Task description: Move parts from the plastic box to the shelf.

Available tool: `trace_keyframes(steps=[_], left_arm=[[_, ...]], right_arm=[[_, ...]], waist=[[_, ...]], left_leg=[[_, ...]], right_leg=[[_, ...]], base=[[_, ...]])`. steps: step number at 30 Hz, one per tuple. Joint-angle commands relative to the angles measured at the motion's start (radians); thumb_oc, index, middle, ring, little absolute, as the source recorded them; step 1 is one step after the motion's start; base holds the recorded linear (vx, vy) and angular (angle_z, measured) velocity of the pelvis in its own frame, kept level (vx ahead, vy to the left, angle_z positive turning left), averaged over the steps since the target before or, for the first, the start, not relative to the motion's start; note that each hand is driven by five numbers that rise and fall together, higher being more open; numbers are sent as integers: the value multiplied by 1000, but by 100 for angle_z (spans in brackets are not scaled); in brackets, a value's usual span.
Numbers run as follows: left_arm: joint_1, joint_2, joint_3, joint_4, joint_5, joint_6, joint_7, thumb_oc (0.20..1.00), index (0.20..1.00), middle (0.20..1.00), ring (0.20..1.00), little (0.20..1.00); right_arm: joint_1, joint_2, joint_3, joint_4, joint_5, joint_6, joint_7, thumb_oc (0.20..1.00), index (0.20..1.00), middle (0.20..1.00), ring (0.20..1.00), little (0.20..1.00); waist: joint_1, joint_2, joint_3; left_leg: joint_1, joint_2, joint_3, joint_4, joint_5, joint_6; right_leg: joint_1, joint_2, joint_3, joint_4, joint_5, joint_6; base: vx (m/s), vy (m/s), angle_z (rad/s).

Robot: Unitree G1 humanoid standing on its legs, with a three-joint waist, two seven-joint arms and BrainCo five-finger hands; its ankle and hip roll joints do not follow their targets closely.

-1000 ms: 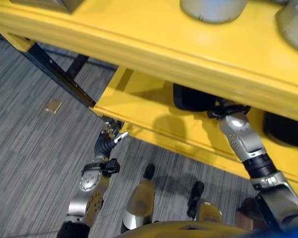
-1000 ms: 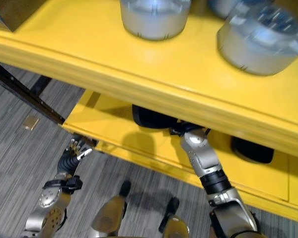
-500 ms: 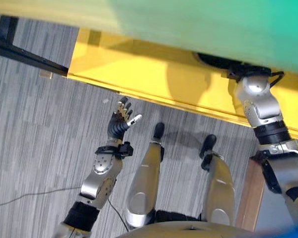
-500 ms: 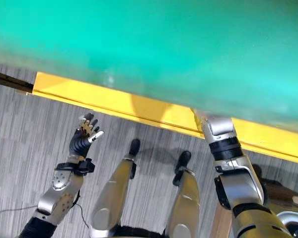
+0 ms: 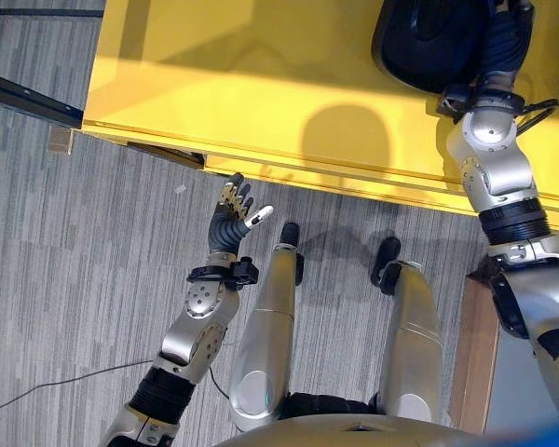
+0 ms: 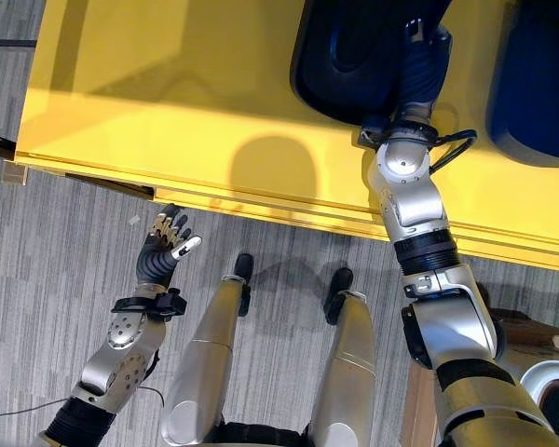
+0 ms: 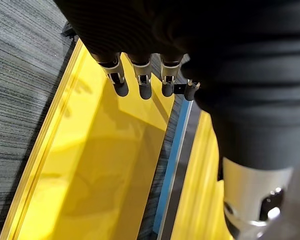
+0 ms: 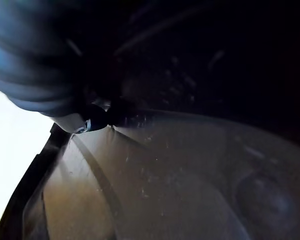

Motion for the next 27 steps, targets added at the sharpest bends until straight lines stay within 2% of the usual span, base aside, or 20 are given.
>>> trace_keyframes(steps=[1, 6, 12, 21, 27], left_arm=[[15, 10, -15, -76, 12, -51, 15, 1000, 1000, 1000, 1000, 1000], [-13, 12, -25, -66, 8, -56, 33, 1000, 1000, 1000, 1000, 1000], [-21, 16, -31, -62, 2, -60, 37, 1000, 1000, 1000, 1000, 1000], [-54, 35, -53, -58, -13, -79, 38, 1000, 1000, 1000, 1000, 1000], [-75, 32, -60, -48, -9, -84, 40, 1000, 1000, 1000, 1000, 1000]], right_arm=[[-56, -48, 10, 18, 4, -32, -17, 200, 200, 200, 200, 200], [-96, -48, 28, 78, 21, -31, -23, 200, 200, 200, 200, 200], [-138, -65, 56, 144, 30, -26, -16, 200, 200, 200, 200, 200], [-294, -138, 205, 392, 35, 12, 47, 200, 200, 200, 200, 200], [-313, -149, 275, 481, 7, 35, 81, 200, 200, 200, 200, 200]], waist=[[5, 3, -35], [5, 5, -35], [9, 7, -35], [23, -2, -35], [22, -5, -35]], left_leg=[[-4, 7, -2, 0, -72, 28], [-40, -4, -20, 71, -105, 34], [-50, -6, -24, 84, -111, 34], [-37, -2, -30, 62, -99, 22], [-32, 3, -33, 51, -93, 18]], right_leg=[[31, -4, 16, 49, -133, 1], [0, -3, 24, 125, -177, -7], [-9, -7, 22, 142, -185, -8], [2, -6, 19, 135, -183, -9], [10, -6, 13, 126, -181, -9]], base=[[0, 0, 0], [0, -2, -1], [0, 0, 0], [0, 0, 0], [0, 0, 0]])
